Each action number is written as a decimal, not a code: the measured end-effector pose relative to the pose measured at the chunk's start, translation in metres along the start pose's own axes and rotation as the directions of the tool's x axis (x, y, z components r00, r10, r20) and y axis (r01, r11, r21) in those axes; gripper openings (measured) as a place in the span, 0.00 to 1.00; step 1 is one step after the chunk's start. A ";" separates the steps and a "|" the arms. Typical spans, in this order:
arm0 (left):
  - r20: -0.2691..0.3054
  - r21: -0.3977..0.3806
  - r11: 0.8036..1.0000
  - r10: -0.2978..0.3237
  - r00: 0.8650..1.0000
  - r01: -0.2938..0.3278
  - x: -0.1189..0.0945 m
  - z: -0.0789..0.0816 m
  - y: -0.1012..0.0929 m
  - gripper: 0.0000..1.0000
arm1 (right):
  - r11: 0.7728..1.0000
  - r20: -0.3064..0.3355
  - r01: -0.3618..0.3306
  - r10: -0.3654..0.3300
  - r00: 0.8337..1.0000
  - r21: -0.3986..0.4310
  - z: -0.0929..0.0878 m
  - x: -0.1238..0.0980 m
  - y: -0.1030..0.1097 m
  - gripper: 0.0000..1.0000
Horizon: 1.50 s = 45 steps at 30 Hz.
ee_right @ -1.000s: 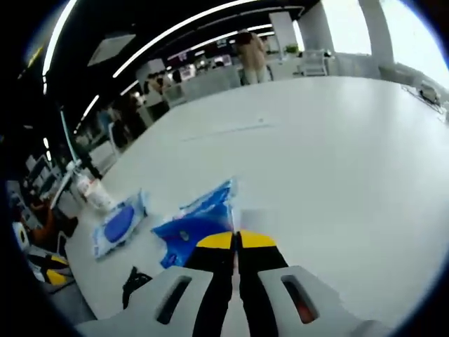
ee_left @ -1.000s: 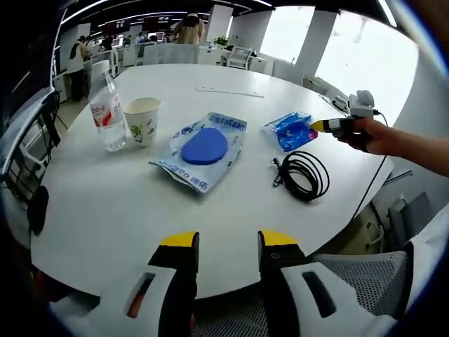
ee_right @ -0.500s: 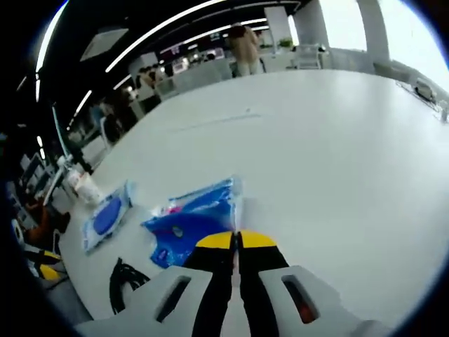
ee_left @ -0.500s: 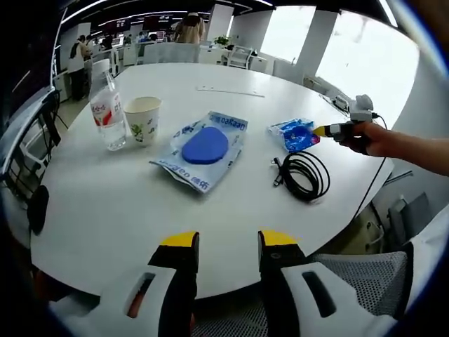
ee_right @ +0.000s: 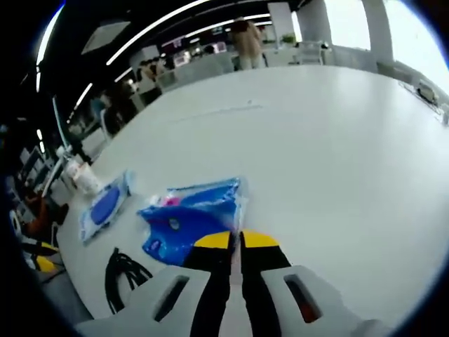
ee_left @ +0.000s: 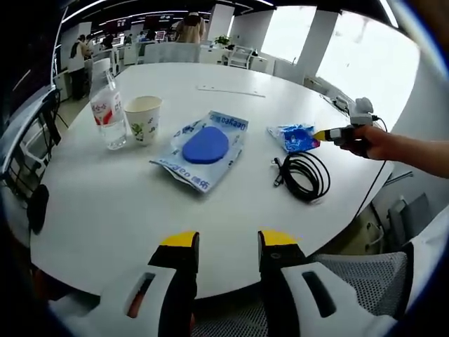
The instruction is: Arrange the tabletop items into an orderly group along one side of the table until the central work area is clear of visible clutter.
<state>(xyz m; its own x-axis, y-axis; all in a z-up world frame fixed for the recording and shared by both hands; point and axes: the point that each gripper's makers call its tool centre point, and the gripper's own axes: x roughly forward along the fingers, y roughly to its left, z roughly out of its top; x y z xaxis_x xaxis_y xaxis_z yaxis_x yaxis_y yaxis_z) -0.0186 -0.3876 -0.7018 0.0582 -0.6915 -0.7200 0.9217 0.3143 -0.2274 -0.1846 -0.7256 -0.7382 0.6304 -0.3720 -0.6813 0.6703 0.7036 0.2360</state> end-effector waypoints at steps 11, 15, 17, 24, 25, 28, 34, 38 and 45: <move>0.000 -0.005 1.000 -0.003 1.000 0.003 0.001 0.000 -0.001 0.32 | 1.000 -0.001 0.003 -0.003 1.000 -0.009 0.001 -0.009 0.004 0.02; -0.003 -0.002 1.000 -0.006 1.000 0.006 0.002 0.000 -0.002 0.32 | 1.000 0.001 0.003 -0.003 1.000 -0.013 0.002 -0.011 0.006 0.02; -0.004 -0.001 1.000 -0.006 1.000 0.006 0.003 0.000 -0.002 0.32 | 1.000 0.005 0.002 -0.002 1.000 -0.015 0.004 -0.011 0.007 0.02; -0.009 0.008 1.000 -0.013 1.000 0.013 0.006 0.001 -0.005 0.32 | 1.000 0.003 -0.003 0.003 1.000 -0.026 0.005 -0.012 0.006 0.02; -0.009 0.006 1.000 -0.014 1.000 0.014 0.006 0.001 -0.004 0.32 | 1.000 0.002 -0.004 0.004 1.000 -0.026 0.005 -0.012 0.005 0.02; -0.008 0.006 1.000 -0.014 1.000 0.014 0.007 0.001 -0.004 0.32 | 1.000 0.002 -0.005 0.005 1.000 -0.029 0.006 -0.012 0.006 0.02; -0.014 0.008 1.000 -0.020 1.000 0.020 0.011 0.000 -0.006 0.31 | 0.998 0.001 -0.025 0.025 1.000 -0.064 0.013 -0.009 0.012 0.02; -0.015 0.008 1.000 -0.024 1.000 0.024 0.014 0.001 -0.006 0.31 | 0.995 0.002 -0.038 0.039 0.999 -0.091 0.018 -0.007 0.018 0.02; -0.014 0.008 1.000 -0.015 1.000 0.015 0.018 0.005 -0.002 0.31 | 0.987 -0.014 -0.070 0.069 0.998 -0.147 0.021 -0.002 0.032 0.03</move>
<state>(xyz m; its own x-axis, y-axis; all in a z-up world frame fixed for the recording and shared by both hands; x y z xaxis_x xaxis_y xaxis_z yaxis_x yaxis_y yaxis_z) -0.0173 -0.4040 -0.7115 0.0391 -0.6866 -0.7260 0.9254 0.2990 -0.2329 -0.1556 -0.7150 -0.7149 0.6694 -0.3142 -0.6732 0.5594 0.8094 0.1785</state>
